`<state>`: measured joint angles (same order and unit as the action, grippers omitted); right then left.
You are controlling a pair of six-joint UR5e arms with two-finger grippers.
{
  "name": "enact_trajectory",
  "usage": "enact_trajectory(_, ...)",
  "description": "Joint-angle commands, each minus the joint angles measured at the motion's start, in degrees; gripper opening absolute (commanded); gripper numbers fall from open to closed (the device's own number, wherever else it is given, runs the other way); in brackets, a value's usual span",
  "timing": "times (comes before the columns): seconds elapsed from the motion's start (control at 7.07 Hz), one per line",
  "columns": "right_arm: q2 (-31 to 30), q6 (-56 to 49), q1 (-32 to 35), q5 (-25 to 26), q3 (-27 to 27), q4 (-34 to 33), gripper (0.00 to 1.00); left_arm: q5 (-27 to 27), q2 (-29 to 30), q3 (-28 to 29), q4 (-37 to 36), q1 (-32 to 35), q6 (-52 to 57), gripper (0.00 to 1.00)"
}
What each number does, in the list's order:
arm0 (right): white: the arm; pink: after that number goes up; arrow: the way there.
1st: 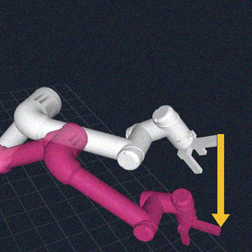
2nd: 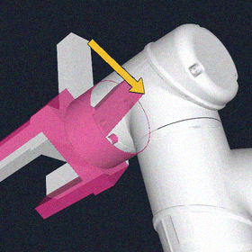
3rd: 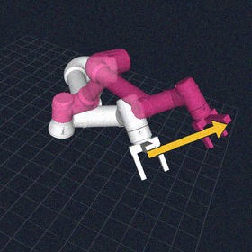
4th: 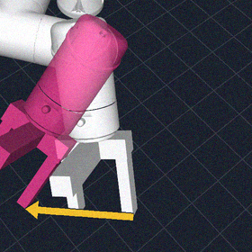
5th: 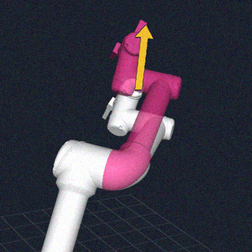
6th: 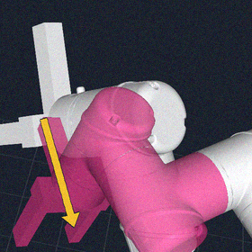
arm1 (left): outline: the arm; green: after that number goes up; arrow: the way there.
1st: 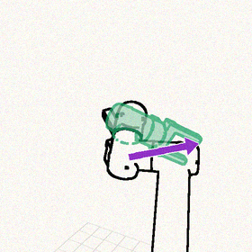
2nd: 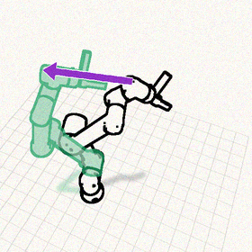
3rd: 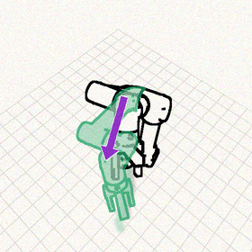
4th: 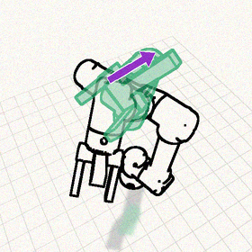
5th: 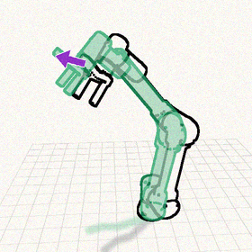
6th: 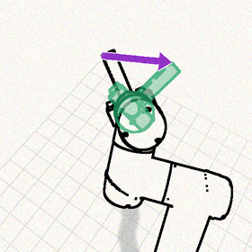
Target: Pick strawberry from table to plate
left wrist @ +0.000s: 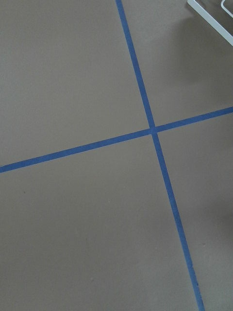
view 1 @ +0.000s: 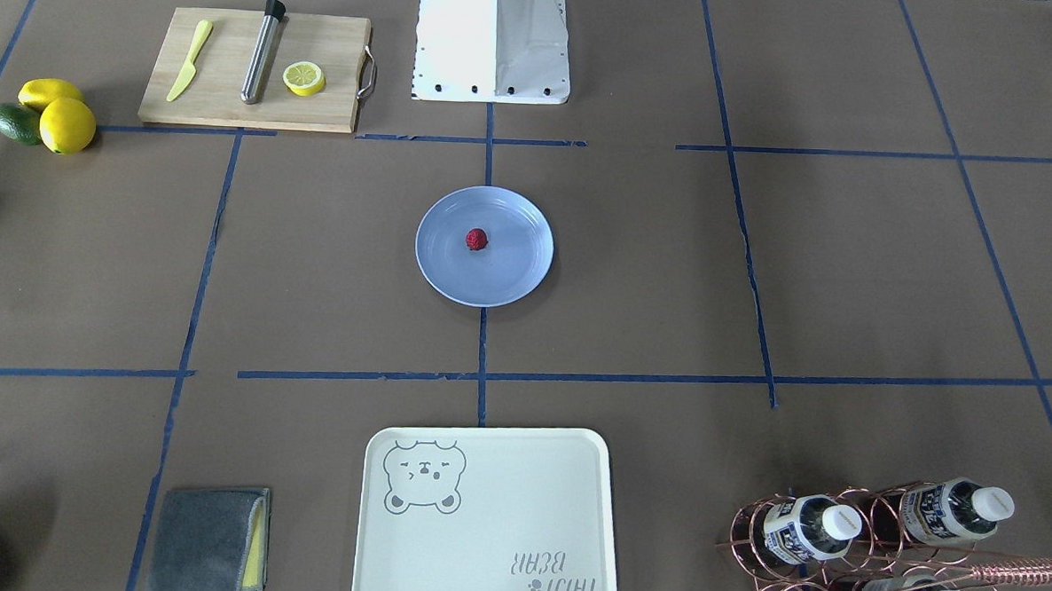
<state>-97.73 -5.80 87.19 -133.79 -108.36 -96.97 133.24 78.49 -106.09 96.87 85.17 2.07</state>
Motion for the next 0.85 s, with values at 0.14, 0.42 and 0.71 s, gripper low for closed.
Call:
enact_trajectory(0.14, 0.3, 0.1, -0.1, -0.2, 0.6, 0.0, 1.0, 0.1, 0.0, 0.1, 6.5, 0.2, 0.0, 1.0)
enact_trajectory(0.42, -0.2, 0.1, 0.0, -0.9, 0.3, 0.3, 1.0, 2.1, 0.3, -0.9, 5.3, 4.9, 0.5, 1.0)
enact_trajectory(0.71, 0.0, 0.2, 0.0, -1.6, 0.3, 0.5, 1.0, 5.1, -0.3, -0.9, 5.0, 8.3, 0.6, 1.0)
